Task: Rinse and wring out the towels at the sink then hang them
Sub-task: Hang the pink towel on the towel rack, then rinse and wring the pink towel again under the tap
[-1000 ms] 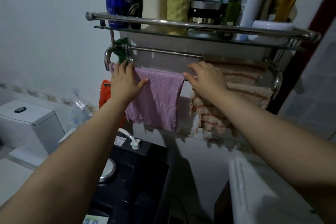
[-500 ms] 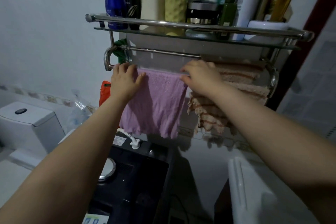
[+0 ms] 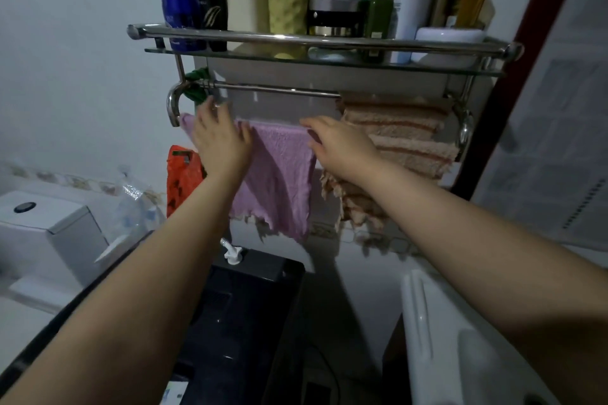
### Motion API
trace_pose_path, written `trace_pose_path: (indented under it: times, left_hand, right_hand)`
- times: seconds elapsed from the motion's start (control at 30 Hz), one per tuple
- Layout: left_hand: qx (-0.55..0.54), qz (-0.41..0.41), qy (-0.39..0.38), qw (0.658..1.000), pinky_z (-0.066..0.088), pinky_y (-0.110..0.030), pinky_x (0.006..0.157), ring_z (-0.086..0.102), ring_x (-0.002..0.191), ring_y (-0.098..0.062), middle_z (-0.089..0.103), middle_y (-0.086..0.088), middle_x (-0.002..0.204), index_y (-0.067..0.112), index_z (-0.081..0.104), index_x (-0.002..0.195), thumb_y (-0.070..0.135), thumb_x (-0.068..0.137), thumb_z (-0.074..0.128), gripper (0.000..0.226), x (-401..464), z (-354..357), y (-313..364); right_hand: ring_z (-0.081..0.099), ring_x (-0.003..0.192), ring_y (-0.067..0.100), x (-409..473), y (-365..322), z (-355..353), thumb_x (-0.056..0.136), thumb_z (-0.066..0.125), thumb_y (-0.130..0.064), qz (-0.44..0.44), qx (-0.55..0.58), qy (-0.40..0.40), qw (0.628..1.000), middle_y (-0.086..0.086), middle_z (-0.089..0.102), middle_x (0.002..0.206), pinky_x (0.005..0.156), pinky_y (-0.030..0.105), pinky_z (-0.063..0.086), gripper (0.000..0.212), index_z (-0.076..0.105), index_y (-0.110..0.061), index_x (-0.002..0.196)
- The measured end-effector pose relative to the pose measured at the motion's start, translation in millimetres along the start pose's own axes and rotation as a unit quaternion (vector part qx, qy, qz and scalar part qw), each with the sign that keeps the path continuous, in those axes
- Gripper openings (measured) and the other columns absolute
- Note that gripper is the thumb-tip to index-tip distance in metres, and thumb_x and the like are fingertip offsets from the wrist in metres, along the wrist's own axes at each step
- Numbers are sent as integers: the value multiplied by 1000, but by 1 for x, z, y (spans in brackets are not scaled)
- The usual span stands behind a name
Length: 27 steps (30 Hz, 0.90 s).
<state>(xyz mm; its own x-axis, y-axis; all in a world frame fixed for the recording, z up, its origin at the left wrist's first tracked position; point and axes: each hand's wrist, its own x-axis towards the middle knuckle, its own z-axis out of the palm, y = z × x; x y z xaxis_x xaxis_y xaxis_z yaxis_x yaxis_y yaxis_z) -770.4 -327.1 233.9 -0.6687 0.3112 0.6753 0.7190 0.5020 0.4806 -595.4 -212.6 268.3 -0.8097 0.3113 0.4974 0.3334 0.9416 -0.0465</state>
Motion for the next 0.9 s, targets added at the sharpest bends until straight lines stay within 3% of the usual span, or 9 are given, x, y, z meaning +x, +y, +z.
trace_pose_path:
  times: [0.1, 0.17, 0.3, 0.4, 0.5, 0.63, 0.73, 0.9]
  left_hand:
    - [-113, 119, 2, 986, 39, -40, 99, 50, 118, -30, 53, -14, 126, 11, 53, 124, 27, 90, 47, 38, -27, 4, 42]
    - [-191, 149, -22, 970, 48, -40, 82, 59, 98, -26, 63, -10, 107, 11, 57, 116, 25, 91, 47, 30, -48, 3, 69]
    - [-270, 177, -122, 938, 48, -31, 63, 60, 70, -16, 63, 3, 81, 16, 59, 101, 26, 94, 50, 15, -101, 10, 121]
    - [-262, 206, -230, 914, 45, -27, 59, 53, 62, -1, 58, 13, 74, 23, 60, 98, 29, 95, 50, 12, -143, 27, 156]
    - [-230, 221, -323, 891, 49, -32, 63, 60, 69, -9, 64, 9, 78, 22, 59, 102, 31, 94, 50, 15, -181, 53, 187]
    - [-219, 231, -388, 865, 43, -29, 63, 61, 77, -17, 62, 11, 82, 24, 61, 99, 32, 93, 53, 13, -236, 80, 235]
    - [-228, 216, -440, 841, 39, -27, 62, 55, 69, -11, 59, 14, 80, 29, 59, 93, 31, 92, 54, 6, -278, 99, 272]
    - [-220, 157, -493, 827, 46, -29, 67, 55, 70, -8, 62, 13, 86, 31, 58, 93, 33, 92, 51, 7, -352, 134, 329]
  right_hand:
    - [54, 118, 25, -23, 3, -4, 90, 46, -7, -25, 131, 85, 987, 6, 54, 133, 96, 38, 45, 42, 52, -14, 131]
    - [58, 110, 24, -44, 12, -10, 87, 45, -3, -6, 170, 164, 972, 9, 60, 121, 90, 35, 47, 37, 58, -10, 121]
    - [62, 93, 21, -104, 42, -18, 88, 47, -5, 69, 207, 224, 950, 8, 65, 102, 79, 31, 50, 23, 62, -9, 104]
    - [61, 87, 18, -155, 71, -17, 89, 48, -6, 143, 194, 194, 951, 6, 67, 96, 74, 25, 46, 19, 63, -11, 101]
    - [60, 79, 13, -203, 105, -19, 90, 49, -11, 241, 224, 119, 937, -4, 66, 89, 71, 31, 49, 17, 62, -20, 96]
    - [64, 72, 13, -266, 155, -28, 90, 51, -7, 347, 307, 60, 884, -2, 66, 82, 69, 30, 51, 25, 58, -28, 79]
    - [63, 60, 2, -315, 192, -39, 91, 48, 3, 393, 369, 37, 841, 2, 63, 81, 59, 16, 48, 28, 56, -20, 78]
    - [60, 55, 5, -393, 260, -47, 89, 45, 5, 435, 371, -5, 820, 0, 64, 75, 61, 21, 51, 32, 56, -22, 76]
